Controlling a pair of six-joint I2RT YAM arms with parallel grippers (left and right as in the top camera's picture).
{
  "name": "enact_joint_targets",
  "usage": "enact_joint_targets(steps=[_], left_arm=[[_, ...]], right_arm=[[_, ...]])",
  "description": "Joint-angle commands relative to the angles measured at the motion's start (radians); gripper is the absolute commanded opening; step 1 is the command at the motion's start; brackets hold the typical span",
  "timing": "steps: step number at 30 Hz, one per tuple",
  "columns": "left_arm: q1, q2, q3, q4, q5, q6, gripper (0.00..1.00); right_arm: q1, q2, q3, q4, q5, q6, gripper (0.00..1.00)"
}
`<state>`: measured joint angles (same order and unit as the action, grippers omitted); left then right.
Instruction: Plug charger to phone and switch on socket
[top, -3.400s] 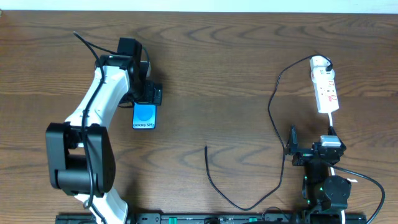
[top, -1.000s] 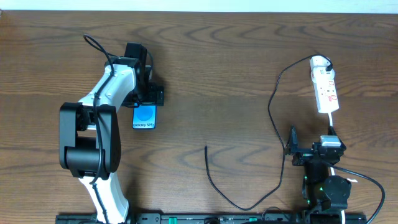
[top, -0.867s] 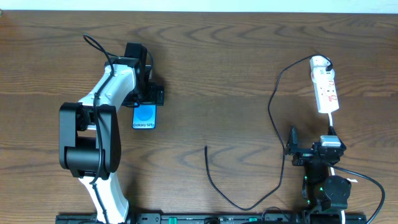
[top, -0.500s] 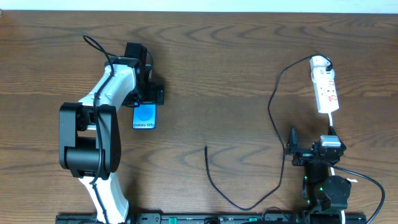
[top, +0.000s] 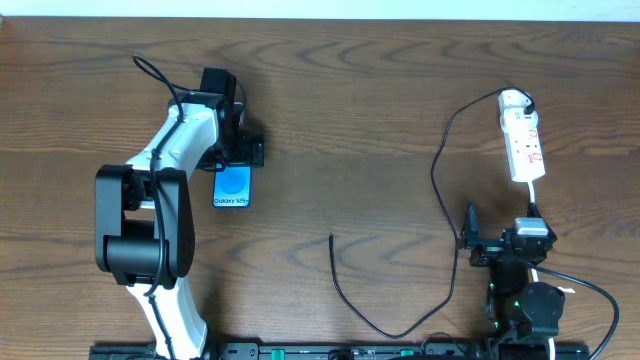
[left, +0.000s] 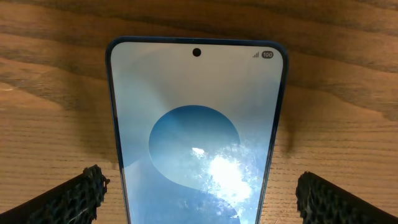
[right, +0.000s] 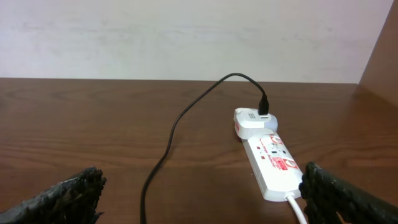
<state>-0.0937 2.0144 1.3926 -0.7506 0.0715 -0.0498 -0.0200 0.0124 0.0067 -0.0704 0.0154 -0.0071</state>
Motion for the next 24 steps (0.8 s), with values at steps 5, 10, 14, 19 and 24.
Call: enact_joint_targets(steps=[5,10,14,19,24], left_arm=[[0.002,0.006,-0.008,0.002,-0.013,-0.008,1.00],[0.002,0.006,-0.026,0.011,-0.013,-0.008,1.00],[0.002,0.006,-0.041,0.024,-0.013,-0.008,1.00],[0.002,0.006,-0.041,0.023,-0.013,-0.008,1.00],[0.002,0.006,-0.041,0.024,-0.012,-0.008,1.00]], right_arm=[[0.018,-0.006,-0.001,-0.004,0.005,0.014,0.99],[0.018,-0.006,-0.001,-0.004,0.005,0.014,0.99],[0.018,-0.006,-0.001,-0.004,0.005,0.014,0.99],[0.018,-0.006,-0.001,-0.004,0.005,0.014,0.99],[0.018,-0.006,-0.001,-0.004,0.005,0.014,0.99]])
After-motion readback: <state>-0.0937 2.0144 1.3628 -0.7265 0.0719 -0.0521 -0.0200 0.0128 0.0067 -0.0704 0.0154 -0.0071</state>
